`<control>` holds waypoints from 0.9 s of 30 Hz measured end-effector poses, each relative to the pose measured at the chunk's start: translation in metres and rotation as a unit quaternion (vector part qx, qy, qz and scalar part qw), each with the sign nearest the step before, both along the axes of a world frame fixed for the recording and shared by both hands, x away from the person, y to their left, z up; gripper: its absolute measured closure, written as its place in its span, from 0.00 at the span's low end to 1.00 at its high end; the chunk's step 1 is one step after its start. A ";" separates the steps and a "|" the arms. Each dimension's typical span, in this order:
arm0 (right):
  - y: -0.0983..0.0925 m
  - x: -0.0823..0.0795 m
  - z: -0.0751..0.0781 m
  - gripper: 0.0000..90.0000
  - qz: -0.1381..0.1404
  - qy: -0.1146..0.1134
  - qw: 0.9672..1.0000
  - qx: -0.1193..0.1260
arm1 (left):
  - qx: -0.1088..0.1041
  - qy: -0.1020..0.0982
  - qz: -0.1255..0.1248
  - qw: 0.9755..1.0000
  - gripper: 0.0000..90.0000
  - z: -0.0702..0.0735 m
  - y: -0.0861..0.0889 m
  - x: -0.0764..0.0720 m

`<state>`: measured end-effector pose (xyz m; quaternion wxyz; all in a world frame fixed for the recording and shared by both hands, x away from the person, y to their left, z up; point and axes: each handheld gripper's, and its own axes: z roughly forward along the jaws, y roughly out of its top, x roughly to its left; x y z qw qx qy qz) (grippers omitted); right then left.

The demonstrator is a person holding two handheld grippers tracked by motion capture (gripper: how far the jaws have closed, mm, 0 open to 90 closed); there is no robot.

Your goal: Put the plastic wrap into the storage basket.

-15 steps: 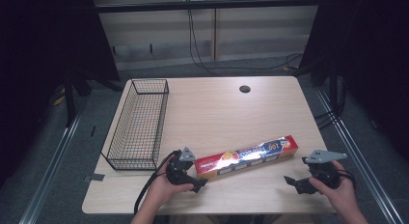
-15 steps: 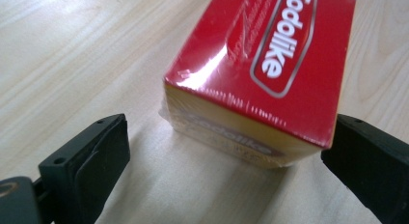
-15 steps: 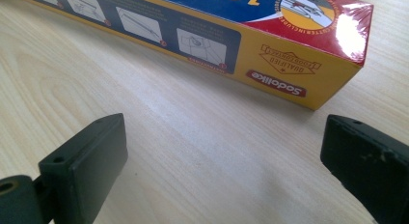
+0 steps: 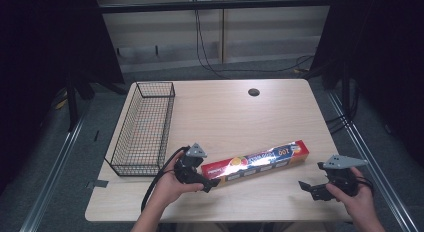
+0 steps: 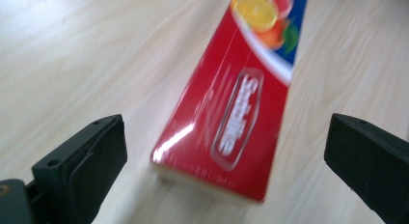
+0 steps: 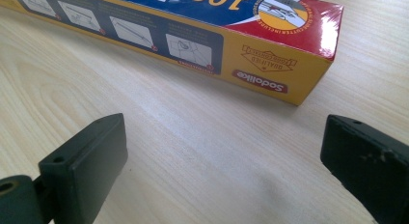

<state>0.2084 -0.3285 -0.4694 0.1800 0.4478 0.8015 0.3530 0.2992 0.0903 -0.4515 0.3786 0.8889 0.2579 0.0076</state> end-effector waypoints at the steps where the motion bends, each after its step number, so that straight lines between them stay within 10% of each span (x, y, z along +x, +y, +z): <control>1: -0.001 0.000 0.000 0.03 0.003 0.000 1.000 0.002 | -0.002 0.004 -0.006 1.000 0.01 0.004 -0.004 0.003; 8: -0.002 -0.001 0.000 0.03 0.002 -0.002 1.000 0.011 | 0.005 0.005 -0.016 1.000 0.01 0.022 -0.038 0.026; 27: -0.003 0.001 -0.001 0.03 0.007 -0.003 1.000 0.015 | 0.016 0.035 -0.043 0.998 0.04 0.006 -0.113 0.042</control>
